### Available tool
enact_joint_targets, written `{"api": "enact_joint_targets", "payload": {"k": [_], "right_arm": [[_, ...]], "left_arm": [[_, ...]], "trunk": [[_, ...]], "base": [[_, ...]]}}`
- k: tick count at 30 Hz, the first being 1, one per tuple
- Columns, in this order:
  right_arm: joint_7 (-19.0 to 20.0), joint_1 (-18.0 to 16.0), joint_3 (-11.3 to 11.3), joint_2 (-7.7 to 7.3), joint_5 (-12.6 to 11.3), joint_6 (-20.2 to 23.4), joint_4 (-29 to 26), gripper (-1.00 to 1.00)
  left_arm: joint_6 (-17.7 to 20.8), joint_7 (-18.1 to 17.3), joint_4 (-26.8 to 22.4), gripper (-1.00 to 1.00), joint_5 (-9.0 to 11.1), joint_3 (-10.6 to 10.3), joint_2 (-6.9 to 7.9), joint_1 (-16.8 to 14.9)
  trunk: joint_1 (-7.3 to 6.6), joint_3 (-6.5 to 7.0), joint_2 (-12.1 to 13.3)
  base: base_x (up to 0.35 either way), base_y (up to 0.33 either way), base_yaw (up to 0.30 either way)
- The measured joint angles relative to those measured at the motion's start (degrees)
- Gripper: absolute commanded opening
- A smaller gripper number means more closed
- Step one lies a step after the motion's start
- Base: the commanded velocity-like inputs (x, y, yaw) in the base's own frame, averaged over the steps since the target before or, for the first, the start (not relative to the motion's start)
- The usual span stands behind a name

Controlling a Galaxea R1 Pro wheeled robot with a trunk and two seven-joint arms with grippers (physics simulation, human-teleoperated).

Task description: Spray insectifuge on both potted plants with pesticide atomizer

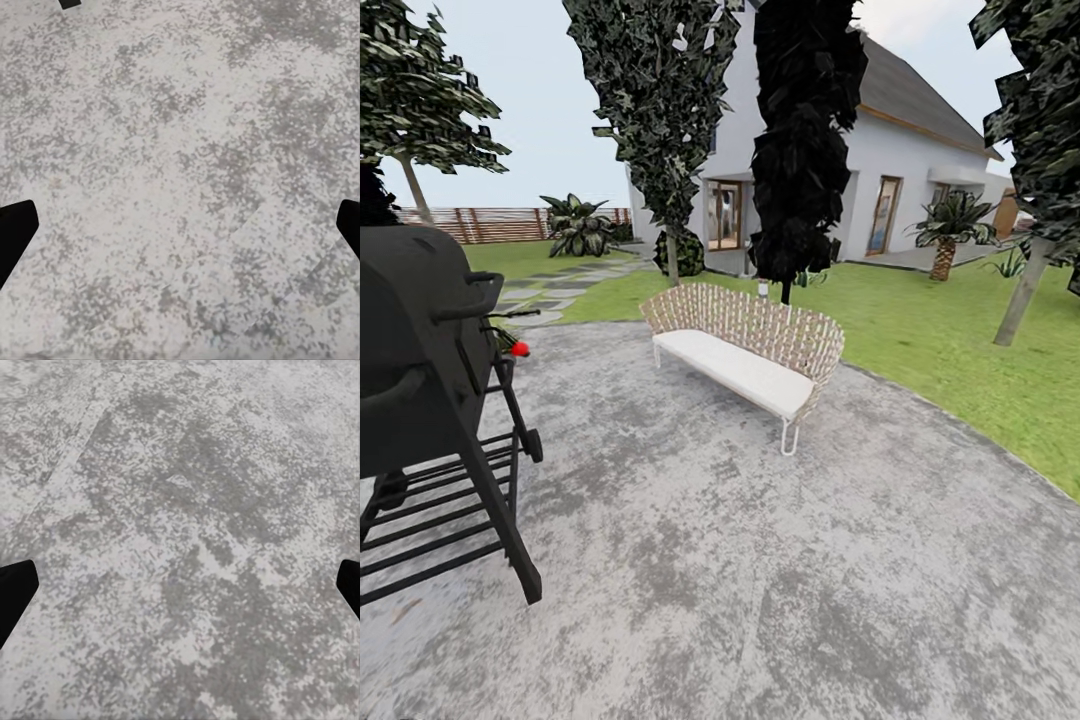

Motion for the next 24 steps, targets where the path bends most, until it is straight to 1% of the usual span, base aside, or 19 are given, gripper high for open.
{"api": "enact_joint_targets", "payload": {"k": [24], "right_arm": [[0.10, 0.00, 0.14, -0.06, -0.19, -0.16, -0.13, 1.00]], "left_arm": [[0.00, 0.00, 0.06, 1.00, 0.00, -0.02, -0.04, -0.01]], "trunk": [[5.27, -4.32, -9.63]], "base": [[0.000, 0.000, 0.003]]}}
